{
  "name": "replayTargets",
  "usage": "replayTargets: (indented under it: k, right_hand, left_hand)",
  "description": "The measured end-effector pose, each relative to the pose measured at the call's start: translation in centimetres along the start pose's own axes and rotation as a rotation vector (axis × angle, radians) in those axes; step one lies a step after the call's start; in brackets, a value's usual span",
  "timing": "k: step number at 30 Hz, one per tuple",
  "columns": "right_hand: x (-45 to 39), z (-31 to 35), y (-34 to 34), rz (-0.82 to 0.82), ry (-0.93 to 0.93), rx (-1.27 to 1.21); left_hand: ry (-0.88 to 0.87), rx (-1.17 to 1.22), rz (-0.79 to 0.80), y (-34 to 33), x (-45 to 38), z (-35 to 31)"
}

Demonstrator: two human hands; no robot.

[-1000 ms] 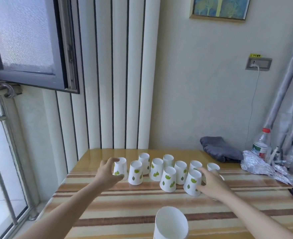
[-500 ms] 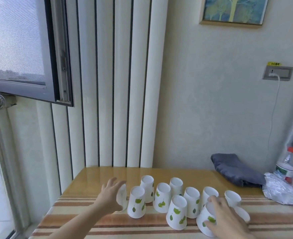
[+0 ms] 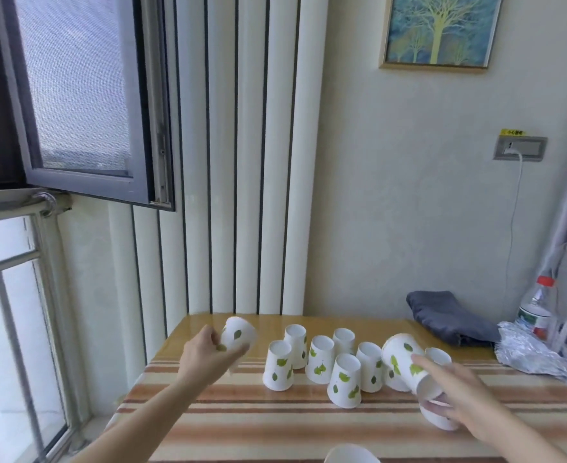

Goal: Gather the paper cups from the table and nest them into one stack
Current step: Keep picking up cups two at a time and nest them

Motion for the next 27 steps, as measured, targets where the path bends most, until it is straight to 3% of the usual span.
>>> replayTargets:
  k: [4,7,12,17,22,27]
  right_hand:
    - [4.5,0.9,-0.9,0.146,-0.029,-0.378]
    - [7.5,0.7,-1.4,0.223,-0.044,-0.529]
    - [12.1,-0.2,-0.7,0.264,0.020,-0.454]
    - [15.1,-1.7,0.3,0.272,-0.019,-0.531]
    - [16.6,-3.3,0.6,0.247,-0.051,-0.595]
    - [17.2,-2.7,0.3,0.301,-0.010,-0.577]
  left_hand:
    - [-0.032,0.411,0.176,0.1,5.0,-4.2]
    - [-0.130,0.553,0.310,0.0,9.2,-7.5]
    - [-0.212,0.546,0.359,-0.5,14.5,-10.4]
    - [-0.283,0.520,0.450,-2.3,17.6,-11.7]
    - [-0.402,0.353,0.513,-4.6,19.2,-12.0]
    - [-0.396,0.272,0.554,-5.3,19.5,-12.2]
Point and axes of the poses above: each hand's wrist, its own x-axis away from the middle knuckle, its own y-axis out of the back of the hand, z = x × y, the point moved 7 cm from there along -x, towards the middle knuckle, and after that the axes turned 2 degrees about z, right-handed, at the moved point
